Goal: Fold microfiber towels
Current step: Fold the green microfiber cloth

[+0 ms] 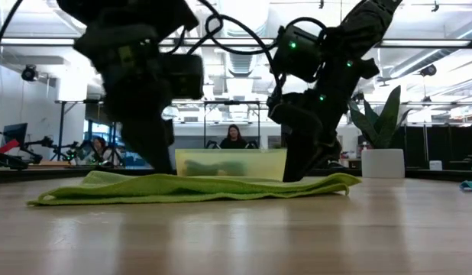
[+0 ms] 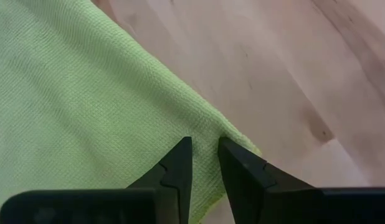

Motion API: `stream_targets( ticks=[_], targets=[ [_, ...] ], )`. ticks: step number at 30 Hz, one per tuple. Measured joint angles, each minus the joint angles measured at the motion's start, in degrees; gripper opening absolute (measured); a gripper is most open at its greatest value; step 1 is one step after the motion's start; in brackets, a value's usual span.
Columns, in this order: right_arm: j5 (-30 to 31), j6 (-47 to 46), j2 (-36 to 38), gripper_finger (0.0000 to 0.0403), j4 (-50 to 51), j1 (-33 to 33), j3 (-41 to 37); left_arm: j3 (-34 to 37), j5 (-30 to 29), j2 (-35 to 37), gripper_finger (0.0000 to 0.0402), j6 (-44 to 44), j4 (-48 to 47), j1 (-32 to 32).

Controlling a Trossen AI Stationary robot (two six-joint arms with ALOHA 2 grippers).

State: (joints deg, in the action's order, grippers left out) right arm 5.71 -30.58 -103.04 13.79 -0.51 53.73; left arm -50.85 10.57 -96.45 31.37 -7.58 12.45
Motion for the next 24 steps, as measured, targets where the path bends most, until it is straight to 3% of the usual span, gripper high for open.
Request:
stream_targets(
  ticks=[17, 24],
  targets=[
    [2.34, -2.87, 0.13, 0.007, 1.7, -1.05, -0.39, -0.59, 3.93, -4.31, 0.0111, 1.42, 2.93, 2.64],
    [2.37, -2.94, 0.11, 0.0068, 1.55, -1.27, -0.43, -0.35, 3.98, -2.9, 0.0111, -0.58, 1.34, 2.49]
  ],
)
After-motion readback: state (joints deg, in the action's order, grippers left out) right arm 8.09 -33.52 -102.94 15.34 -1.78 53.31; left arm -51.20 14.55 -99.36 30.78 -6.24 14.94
